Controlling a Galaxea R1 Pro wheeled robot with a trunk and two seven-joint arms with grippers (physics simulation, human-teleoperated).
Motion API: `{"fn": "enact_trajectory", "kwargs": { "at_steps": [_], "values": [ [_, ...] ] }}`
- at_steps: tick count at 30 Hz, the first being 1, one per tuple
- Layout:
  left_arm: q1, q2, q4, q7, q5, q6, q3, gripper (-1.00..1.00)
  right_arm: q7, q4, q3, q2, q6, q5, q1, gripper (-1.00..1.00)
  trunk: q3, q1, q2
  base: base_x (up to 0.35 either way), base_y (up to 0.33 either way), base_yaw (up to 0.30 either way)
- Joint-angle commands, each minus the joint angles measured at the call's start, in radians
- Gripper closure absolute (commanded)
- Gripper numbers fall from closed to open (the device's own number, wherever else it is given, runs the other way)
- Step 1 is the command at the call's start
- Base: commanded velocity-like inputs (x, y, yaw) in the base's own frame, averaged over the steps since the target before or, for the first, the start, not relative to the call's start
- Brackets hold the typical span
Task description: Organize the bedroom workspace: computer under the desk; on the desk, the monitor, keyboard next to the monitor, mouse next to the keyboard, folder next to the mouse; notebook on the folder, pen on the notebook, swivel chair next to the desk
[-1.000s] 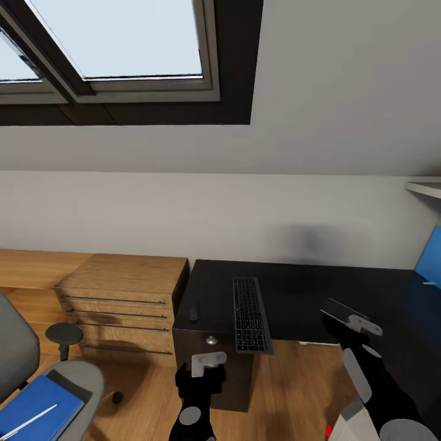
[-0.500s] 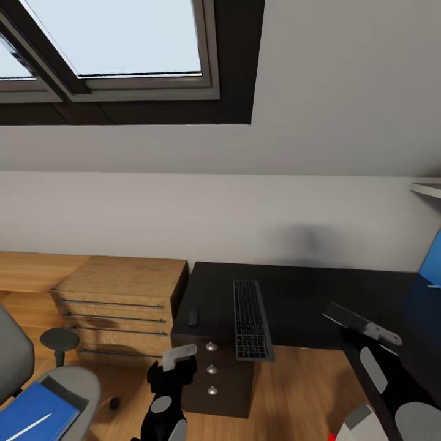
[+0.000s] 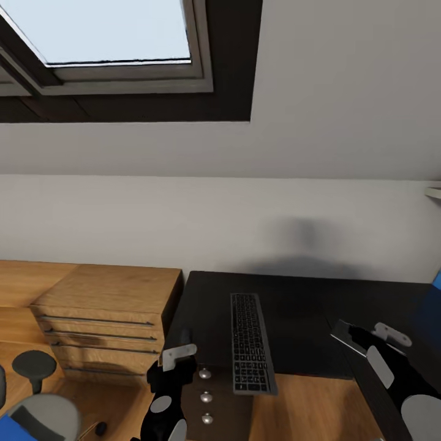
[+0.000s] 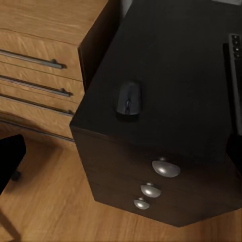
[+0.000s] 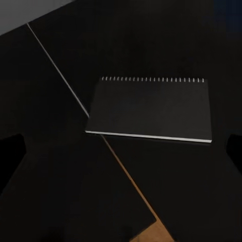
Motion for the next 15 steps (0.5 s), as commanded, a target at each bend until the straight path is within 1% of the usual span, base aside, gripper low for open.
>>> {"fn": "enact_trajectory", "kwargs": {
  "at_steps": [1,3,4,7,15],
  "values": [
    [-0.001,0.0,-0.001,0.007,0.006,0.004,-0.002,-1.0,-0.004,0.01,0.001,-0.003,0.004,-0.008,-0.005,-1.0,-0.001,0.001,-0.001,0.32,-0.093,0.0],
    [-0.001,0.0,-0.001,0.007,0.005,0.004,-0.002,-1.0,-0.004,0.046,0.002,-0.009,0.004,-0.008,-0.021,-1.0,-0.001,0.001,-0.001,0.32,-0.105,0.0],
    [-0.001,0.0,-0.001,0.007,0.005,0.004,-0.002,-1.0,-0.004,0.089,0.002,-0.014,-0.001,-0.007,-0.043,-1.0,-0.001,0.001,-0.001,0.32,-0.122,0.0],
    [-0.001,0.0,-0.002,0.007,0.005,0.004,-0.002,-1.0,-0.004,0.115,0.002,-0.016,-0.013,-0.007,-0.057,-1.0,-0.001,0.001,-0.001,0.32,-0.129,0.0],
    [-0.001,0.0,-0.003,0.007,0.005,0.004,-0.002,-1.0,-0.004,0.133,0.002,-0.02,-0.025,-0.006,-0.065,-1.0,-0.001,0.001,-0.001,0.32,-0.14,0.0]
  ]
}}
